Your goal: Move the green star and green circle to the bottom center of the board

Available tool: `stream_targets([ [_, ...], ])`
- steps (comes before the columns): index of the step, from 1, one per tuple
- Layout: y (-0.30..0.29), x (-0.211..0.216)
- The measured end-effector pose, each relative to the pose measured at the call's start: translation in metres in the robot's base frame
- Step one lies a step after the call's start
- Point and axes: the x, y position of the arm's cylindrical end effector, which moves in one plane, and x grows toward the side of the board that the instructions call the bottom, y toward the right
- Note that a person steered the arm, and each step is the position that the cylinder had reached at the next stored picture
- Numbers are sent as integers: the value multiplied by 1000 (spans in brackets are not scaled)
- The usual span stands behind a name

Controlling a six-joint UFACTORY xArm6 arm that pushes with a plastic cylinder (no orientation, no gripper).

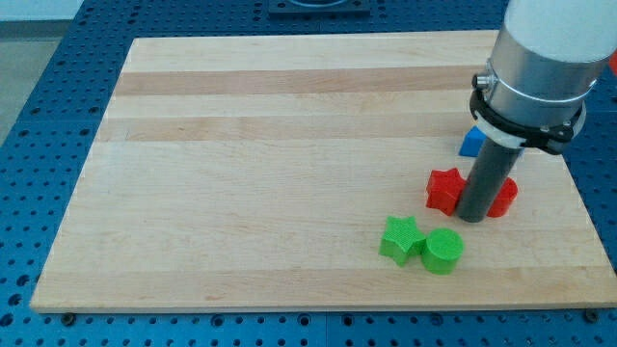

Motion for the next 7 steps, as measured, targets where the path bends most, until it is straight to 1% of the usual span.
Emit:
stream_targets([
  [1, 0, 6],
  [2, 0, 47],
  [4, -2, 47],
  [7, -38, 48],
])
